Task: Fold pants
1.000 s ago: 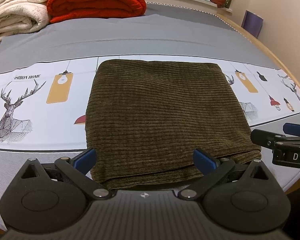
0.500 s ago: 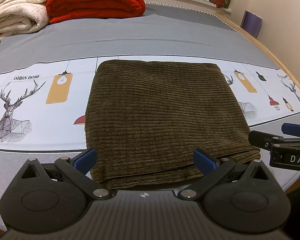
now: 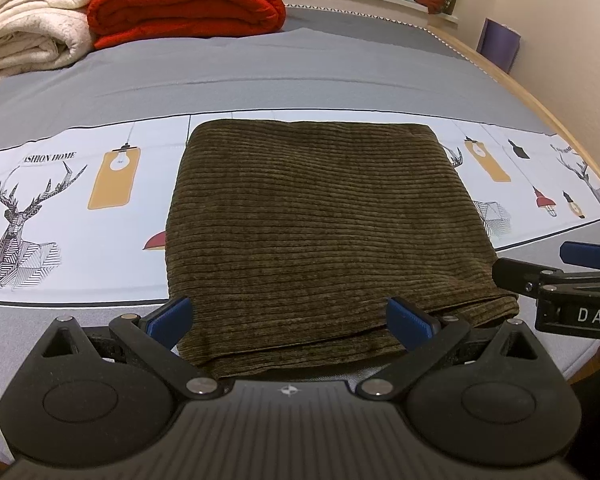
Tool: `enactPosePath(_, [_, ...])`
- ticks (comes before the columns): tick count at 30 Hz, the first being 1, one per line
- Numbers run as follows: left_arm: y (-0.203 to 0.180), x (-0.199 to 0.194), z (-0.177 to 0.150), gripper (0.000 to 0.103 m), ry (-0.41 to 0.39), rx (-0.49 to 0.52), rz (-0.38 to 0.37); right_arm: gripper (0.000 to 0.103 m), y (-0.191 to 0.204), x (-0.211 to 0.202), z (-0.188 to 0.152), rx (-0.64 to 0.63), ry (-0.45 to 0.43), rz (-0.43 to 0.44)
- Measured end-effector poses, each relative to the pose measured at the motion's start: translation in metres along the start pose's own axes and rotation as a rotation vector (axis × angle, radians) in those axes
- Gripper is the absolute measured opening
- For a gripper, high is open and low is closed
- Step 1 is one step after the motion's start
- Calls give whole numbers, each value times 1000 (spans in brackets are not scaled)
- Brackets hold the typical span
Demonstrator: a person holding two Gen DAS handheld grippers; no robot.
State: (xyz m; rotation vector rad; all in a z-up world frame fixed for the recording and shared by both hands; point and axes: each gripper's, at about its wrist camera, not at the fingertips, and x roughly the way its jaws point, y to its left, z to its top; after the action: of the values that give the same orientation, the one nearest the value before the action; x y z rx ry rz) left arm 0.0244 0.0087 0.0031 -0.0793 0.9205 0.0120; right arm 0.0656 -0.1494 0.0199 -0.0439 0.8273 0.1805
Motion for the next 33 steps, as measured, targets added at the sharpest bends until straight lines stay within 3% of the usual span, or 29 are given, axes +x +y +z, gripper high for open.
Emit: enactPosePath(33, [-2,-2,0,103,-10,21,-16,95,-2,1,-2,-15,8,6])
